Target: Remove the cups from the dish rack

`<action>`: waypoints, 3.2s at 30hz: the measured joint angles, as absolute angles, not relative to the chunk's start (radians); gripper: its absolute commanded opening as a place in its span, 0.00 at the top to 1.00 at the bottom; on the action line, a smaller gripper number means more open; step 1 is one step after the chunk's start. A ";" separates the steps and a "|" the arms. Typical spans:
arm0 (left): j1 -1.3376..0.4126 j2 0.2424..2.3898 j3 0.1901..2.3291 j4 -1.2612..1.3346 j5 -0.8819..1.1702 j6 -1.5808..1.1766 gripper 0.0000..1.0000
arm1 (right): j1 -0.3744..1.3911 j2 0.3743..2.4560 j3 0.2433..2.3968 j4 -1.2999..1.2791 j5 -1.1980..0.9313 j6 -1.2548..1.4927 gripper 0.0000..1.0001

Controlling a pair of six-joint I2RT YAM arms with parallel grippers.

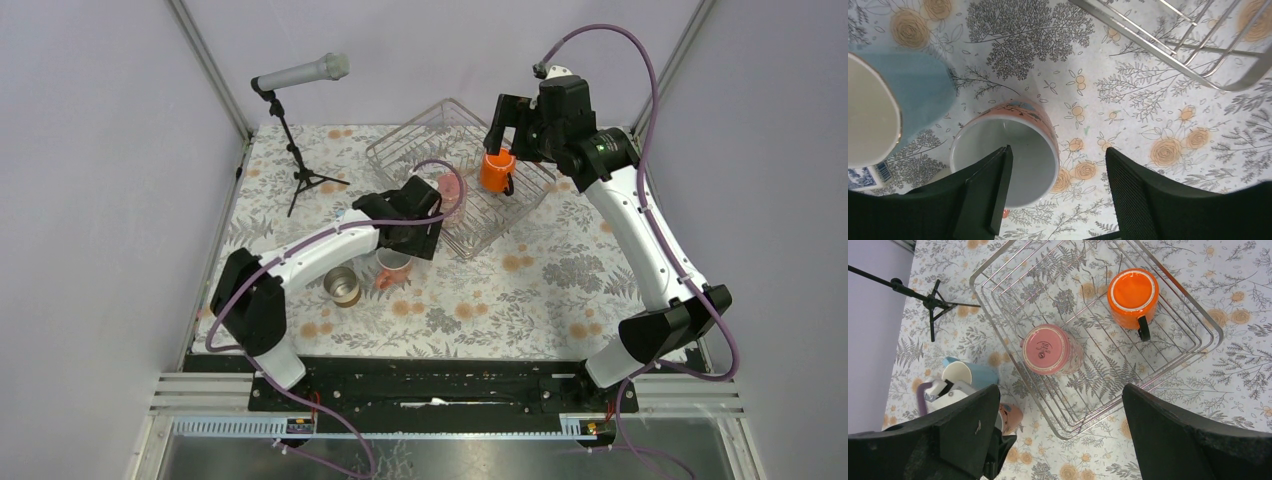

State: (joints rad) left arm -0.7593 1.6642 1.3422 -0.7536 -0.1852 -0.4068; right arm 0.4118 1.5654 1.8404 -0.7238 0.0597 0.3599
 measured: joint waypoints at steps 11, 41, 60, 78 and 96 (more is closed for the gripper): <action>-0.759 1.571 1.439 -0.821 -0.180 -0.387 0.01 | 0.410 1.595 1.840 -0.722 0.081 0.345 0.00; -0.746 1.517 1.621 -0.830 -0.029 -0.348 0.01 | 0.297 1.902 1.581 -0.385 0.037 0.151 0.01; -0.722 1.523 1.635 -0.829 -0.023 -0.359 0.01 | 0.216 2.074 1.597 -0.294 -0.055 0.046 0.44; -0.708 1.542 1.638 -0.808 -0.001 -0.365 0.01 | 0.228 2.112 1.605 -0.235 -0.140 0.039 0.86; -0.642 1.499 1.415 -0.559 0.068 -0.589 0.01 | 0.258 2.085 1.619 -0.282 -0.068 0.096 1.00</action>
